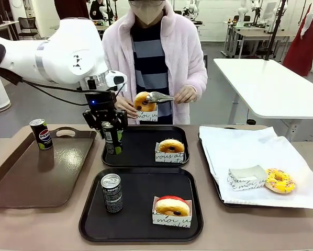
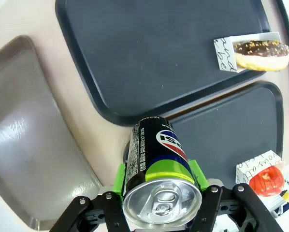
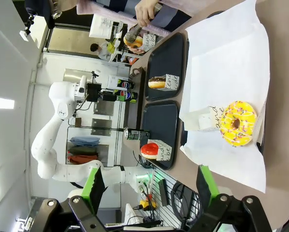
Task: Set up donuts and drinks on trays.
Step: Pick up one Pepsi coke from the Handle tray and place it on the Flat Tray without a Pepsi coke.
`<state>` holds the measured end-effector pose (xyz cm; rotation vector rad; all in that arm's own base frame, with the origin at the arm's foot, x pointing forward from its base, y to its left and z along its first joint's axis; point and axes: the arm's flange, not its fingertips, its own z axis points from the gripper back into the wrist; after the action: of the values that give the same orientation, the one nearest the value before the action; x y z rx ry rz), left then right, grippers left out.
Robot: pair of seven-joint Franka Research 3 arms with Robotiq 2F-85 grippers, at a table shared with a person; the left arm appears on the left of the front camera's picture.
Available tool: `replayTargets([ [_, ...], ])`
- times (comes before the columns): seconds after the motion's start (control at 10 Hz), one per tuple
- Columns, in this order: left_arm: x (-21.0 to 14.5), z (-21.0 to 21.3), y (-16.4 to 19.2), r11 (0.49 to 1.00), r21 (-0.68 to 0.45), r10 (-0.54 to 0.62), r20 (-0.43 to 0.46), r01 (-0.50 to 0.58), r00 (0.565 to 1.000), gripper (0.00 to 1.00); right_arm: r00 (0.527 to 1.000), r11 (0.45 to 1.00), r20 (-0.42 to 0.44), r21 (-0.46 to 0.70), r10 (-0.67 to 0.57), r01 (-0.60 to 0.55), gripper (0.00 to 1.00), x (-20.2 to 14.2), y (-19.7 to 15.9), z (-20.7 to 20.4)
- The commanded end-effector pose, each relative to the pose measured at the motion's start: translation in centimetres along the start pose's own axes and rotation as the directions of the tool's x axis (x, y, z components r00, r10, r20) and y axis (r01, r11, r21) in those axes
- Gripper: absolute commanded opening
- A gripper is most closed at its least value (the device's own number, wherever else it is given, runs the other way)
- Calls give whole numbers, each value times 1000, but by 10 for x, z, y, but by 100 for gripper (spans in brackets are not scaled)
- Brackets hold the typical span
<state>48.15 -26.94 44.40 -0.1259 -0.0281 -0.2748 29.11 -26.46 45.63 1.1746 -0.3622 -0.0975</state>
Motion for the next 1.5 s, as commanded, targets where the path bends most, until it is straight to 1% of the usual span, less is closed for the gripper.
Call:
replayTargets([
  [0.0, 20, -9, 5, 999, 9, -31, 15, 31, 999, 59, 1000, 1000, 8, 4, 9, -9, 100, 0, 0, 0],
  [0.1, 28, -17, 6, 999, 12, -41, 7, 41, 999, 59, 1000, 1000, 8, 4, 9, -9, 100, 0, 0, 0],
  [0.3, 34, -30, 7, 998, 9, -61, 3, 61, 998, 59, 1000, 1000, 8, 4, 9, -9, 100, 0, 0, 0],
  [0.5, 43, -44, 10, 997, 35, -65, 1, 65, 998, 59, 1000, 1000, 8, 4, 9, -9, 100, 0, 0, 0],
  [0.6, 39, -40, 15, 998, 44, -52, -22, 53, 998, 59, 1000, 1000, 8, 4, 9, -9, 100, 0, 0, 0],
  [0.7, 13, -7, 23, 997, 79, 30, -82, -24, 996, 59, 1000, 1000, 8, 4, 9, -9, 100, 0, 0, 0],
  [0.8, -34, 41, 36, 997, 80, -9, -69, 15, 998, 59, 1000, 1000, 8, 4, 9, -9, 100, 0, 0, 0],
  [0.9, -73, 74, 51, 993, 91, -66, -51, 70, 997, 59, 1000, 1000, 8, 4, 9, -9, 100, 0, 0, 0],
  [1.0, -102, 87, 62, 990, 113, -82, -48, 87, 995, 59, 1000, 1000, 8, 4, 9, -9, 100, 0, 0, 0],
  [1.1, -116, 87, 68, 989, 127, -73, -48, 78, 996, 59, 1000, 1000, 8, 4, 9, -9, 100, 0, 0, 0],
  [1.2, -126, 90, 75, 989, 121, -73, -53, 79, 996, 59, 1000, 1000, 8, 4, 9, -9, 100, 0, 0, 0],
  [1.4, -139, 98, 87, 993, 108, -53, -23, 55, 998, 59, 1000, 1000, 8, 4, 9, -9, 100, 0, 0, 0],
])
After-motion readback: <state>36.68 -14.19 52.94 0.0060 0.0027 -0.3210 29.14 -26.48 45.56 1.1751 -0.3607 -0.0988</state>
